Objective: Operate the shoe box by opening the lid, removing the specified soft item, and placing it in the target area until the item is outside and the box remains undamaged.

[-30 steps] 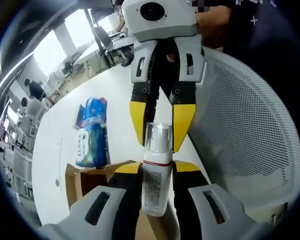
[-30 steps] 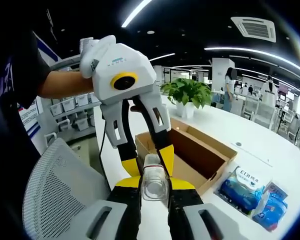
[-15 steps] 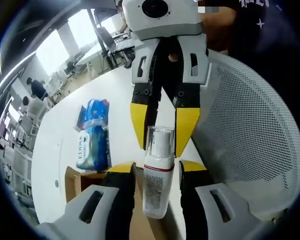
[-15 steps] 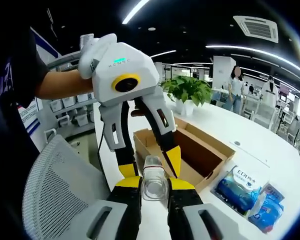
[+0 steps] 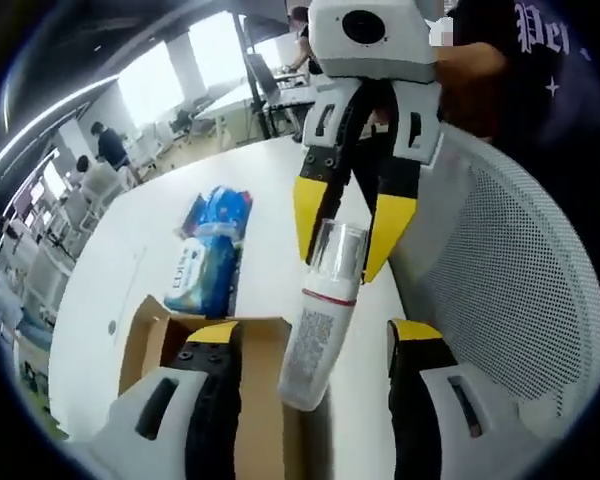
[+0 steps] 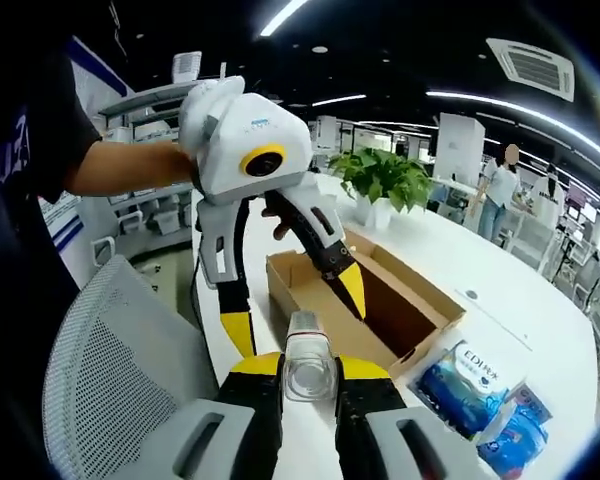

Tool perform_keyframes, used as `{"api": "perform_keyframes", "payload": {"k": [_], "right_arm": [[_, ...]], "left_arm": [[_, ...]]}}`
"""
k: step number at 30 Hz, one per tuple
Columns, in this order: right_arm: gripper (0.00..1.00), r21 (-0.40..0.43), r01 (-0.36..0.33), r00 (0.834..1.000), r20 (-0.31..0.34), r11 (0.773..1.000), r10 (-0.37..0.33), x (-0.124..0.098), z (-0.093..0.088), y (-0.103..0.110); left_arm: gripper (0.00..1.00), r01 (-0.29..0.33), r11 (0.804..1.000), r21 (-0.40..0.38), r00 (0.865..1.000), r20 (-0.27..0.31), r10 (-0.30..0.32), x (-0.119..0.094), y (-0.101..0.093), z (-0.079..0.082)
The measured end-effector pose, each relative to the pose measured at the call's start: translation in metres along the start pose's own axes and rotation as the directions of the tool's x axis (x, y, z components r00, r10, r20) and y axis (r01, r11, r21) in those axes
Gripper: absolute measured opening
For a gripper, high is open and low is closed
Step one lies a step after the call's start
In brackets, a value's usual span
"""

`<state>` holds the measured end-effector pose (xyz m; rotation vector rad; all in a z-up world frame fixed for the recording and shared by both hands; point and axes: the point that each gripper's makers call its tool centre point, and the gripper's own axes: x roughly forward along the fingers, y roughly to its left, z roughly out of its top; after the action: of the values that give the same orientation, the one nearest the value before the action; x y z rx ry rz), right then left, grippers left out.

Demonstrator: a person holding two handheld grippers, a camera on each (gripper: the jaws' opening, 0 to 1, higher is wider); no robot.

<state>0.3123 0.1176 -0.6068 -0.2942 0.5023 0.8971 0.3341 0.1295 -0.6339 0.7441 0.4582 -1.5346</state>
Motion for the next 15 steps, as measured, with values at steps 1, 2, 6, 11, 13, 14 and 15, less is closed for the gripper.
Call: {"api": "perform_keyframes", "payload": {"k": [1, 2, 6, 11, 13, 14, 15], "right_arm": [[0.14, -0.010, -0.005, 1.000, -0.006, 1.000, 0.005, -0.001, 0.001, -0.002], [0.14, -0.021, -0.003, 1.000, -0.010, 1.000, 0.003, -0.002, 0.001, -0.003], [0.14, -0.061, -0.009, 0.999, -0.035, 0.998, 0.007, -0.007, 0.003, -0.013], [0.14, -0.111, -0.014, 0.997, -0.070, 0.994, 0.007, -0.015, 0.003, -0.027], [0.14, -0.123, -0.014, 0.997, -0.079, 0.992, 0.004, -0.017, 0.005, -0.034], [0.14, -0.134, -0.015, 0.996, -0.084, 0.991, 0.004, -0.018, 0.005, -0.037], [0.14, -0.141, -0.014, 0.996, -0.089, 0.990, 0.001, -0.019, 0.006, -0.040]], "left_arm": [[0.61, -0.013, 1.000, -0.014, 1.000, 0.001, 0.013, -0.001, 0.002, -0.002], [0.62, -0.022, 0.999, -0.027, 1.000, 0.002, 0.022, -0.003, 0.003, -0.005], [0.67, -0.074, 0.992, -0.106, 0.997, 0.024, 0.077, -0.010, 0.009, -0.012], [0.73, -0.139, 0.969, -0.202, 0.985, 0.075, 0.156, -0.021, 0.016, -0.017], [0.75, -0.155, 0.959, -0.239, 0.979, 0.091, 0.181, -0.024, 0.018, -0.019], [0.76, -0.163, 0.953, -0.256, 0.976, 0.097, 0.193, -0.026, 0.018, -0.021], [0.77, -0.178, 0.944, -0.276, 0.972, 0.098, 0.212, -0.028, 0.020, -0.024]]}}
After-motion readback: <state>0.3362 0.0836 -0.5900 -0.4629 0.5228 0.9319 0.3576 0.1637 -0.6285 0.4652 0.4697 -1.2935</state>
